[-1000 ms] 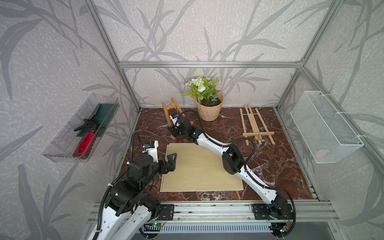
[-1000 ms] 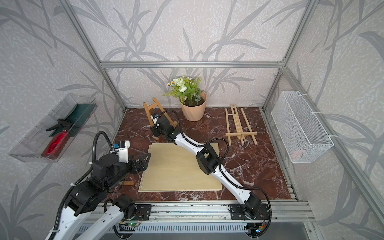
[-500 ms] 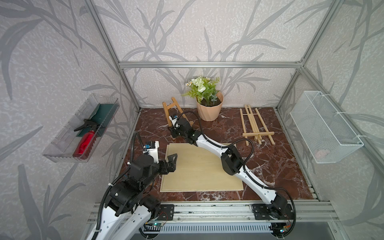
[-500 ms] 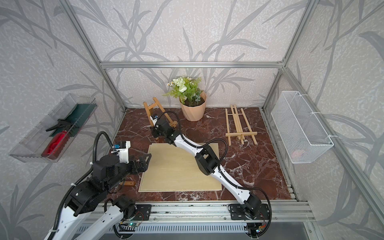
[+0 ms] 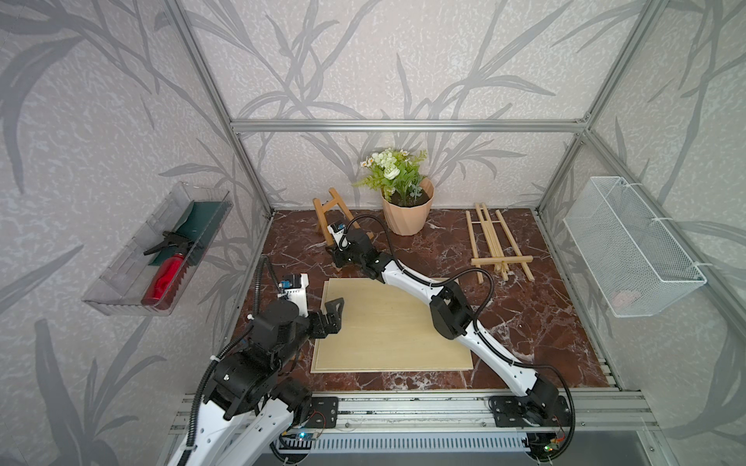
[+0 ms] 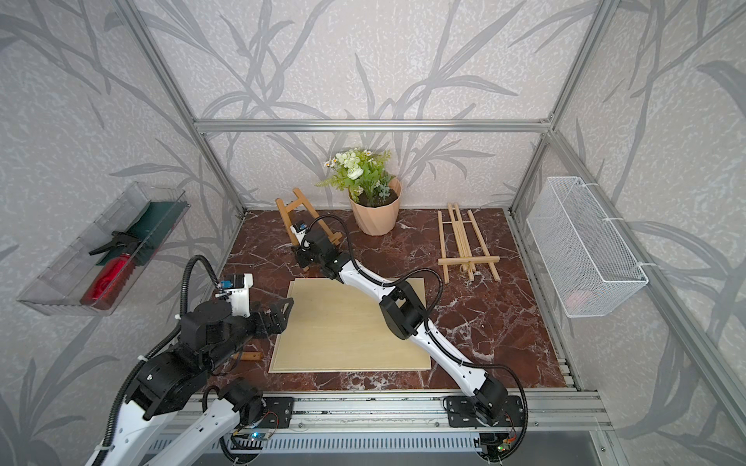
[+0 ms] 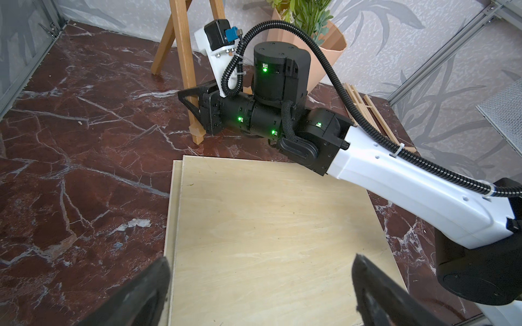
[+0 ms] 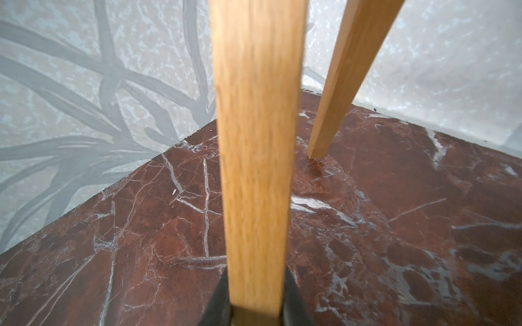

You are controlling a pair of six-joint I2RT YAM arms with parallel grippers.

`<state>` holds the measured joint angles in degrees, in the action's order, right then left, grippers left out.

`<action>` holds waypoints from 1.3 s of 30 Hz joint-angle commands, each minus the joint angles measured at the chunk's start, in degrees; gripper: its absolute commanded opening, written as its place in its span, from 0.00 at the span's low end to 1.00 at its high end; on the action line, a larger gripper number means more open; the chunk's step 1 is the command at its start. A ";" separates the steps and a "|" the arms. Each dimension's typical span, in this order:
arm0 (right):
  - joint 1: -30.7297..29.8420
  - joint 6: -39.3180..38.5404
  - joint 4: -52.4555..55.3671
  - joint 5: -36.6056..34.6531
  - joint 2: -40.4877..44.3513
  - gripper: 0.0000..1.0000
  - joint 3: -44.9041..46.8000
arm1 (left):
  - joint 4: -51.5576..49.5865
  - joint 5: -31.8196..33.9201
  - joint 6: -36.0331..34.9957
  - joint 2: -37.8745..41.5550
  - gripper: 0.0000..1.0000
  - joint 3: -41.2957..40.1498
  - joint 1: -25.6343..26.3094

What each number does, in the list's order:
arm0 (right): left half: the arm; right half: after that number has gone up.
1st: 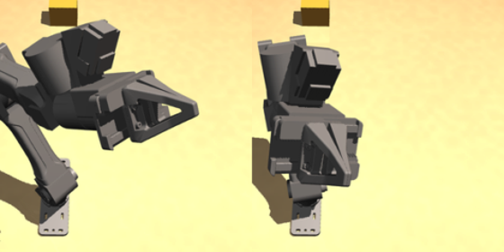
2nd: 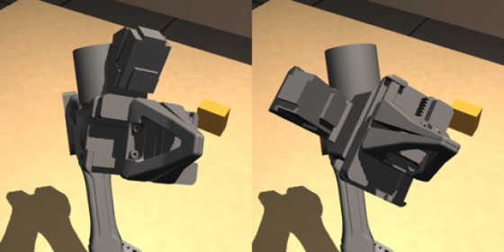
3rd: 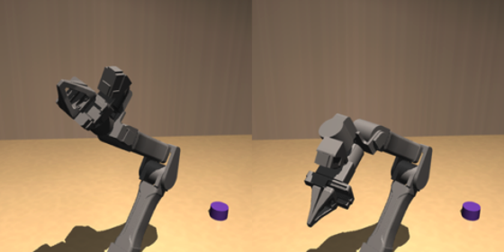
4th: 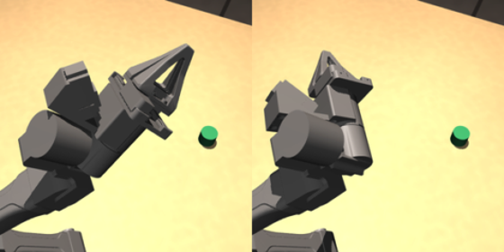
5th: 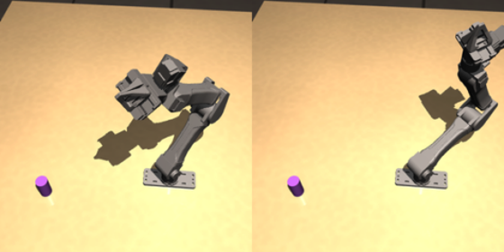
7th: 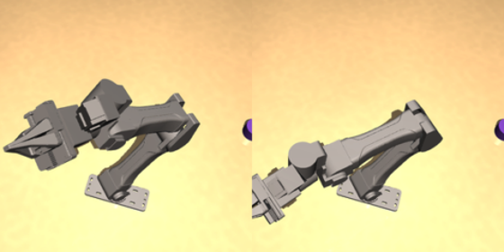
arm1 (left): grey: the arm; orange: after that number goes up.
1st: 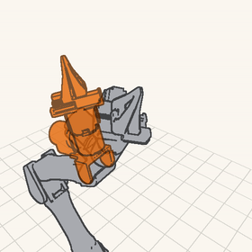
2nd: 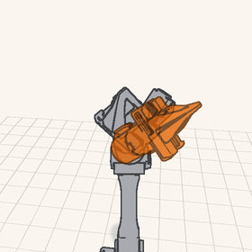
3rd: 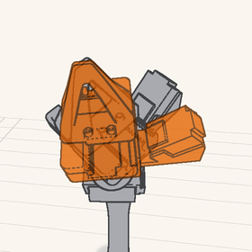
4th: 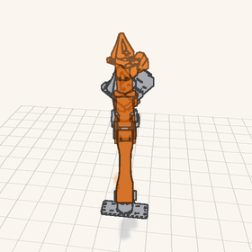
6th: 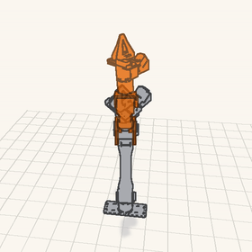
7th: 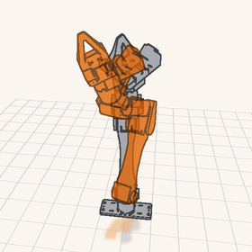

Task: Disassemble the easel
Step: Pick up the easel at the center of the board.

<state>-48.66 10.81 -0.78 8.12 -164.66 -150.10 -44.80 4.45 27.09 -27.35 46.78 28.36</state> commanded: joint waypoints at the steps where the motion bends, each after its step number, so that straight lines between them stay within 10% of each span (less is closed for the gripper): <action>1: 0.15 -1.18 -2.95 2.75 7.48 0.00 2.28 | -1.58 1.48 -0.03 -1.00 0.99 2.20 -0.26; 21: 3.58 6.24 -29.67 10.57 43.00 0.00 51.08 | -2.48 3.36 0.62 -3.33 0.94 3.13 -7.67; 39: 9.59 12.36 -44.51 42.25 55.06 0.00 71.32 | -0.91 10.38 3.25 -6.34 0.72 5.97 -10.17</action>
<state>-39.59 23.35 -35.59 42.44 -114.19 -78.48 -45.39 13.47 29.58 -30.65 49.21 18.57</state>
